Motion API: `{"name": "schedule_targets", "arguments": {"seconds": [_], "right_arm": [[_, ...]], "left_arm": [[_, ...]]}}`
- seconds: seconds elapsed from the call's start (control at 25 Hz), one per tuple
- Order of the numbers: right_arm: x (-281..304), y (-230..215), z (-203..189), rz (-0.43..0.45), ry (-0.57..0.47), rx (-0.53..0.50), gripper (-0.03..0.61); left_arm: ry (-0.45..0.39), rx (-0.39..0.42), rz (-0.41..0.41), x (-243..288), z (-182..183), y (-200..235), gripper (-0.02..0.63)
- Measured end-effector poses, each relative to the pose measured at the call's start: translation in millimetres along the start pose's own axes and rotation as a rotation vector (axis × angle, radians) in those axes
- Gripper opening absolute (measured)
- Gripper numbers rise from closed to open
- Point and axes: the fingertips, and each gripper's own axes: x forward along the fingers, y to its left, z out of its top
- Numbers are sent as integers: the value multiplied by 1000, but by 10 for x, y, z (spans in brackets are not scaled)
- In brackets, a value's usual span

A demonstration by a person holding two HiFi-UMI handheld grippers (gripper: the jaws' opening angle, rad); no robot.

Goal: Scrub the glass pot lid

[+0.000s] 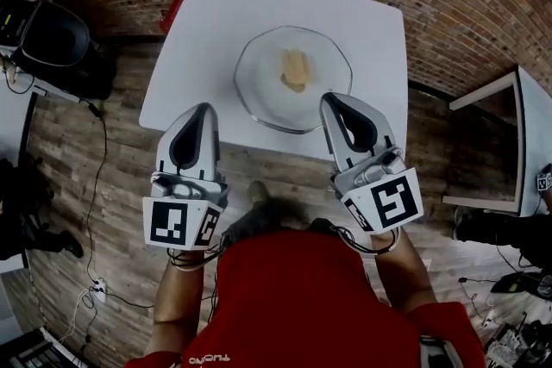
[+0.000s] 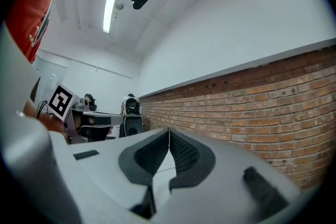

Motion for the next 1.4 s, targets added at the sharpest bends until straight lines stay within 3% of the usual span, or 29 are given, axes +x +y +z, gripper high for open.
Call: {"name": "schedule_targets", "arguments": {"seconds": [0.36,0.68,1.0,1.4], "right_arm": [[729,-31,-45,-100,41,-27,30],[959,-191,-165,-152,90,-29,31],[1054,-596,-372,-170,120,-7,31],[1296,-863,-512,-123,141,-18,31]], "left_arm": [[2,-21,-109,545,-96,678,17],[38,-46,-155,891,-277,867,17],[101,-39,-154,1267,-471,769,17],[136,-22,-94,1676,-567,680,17]]}}
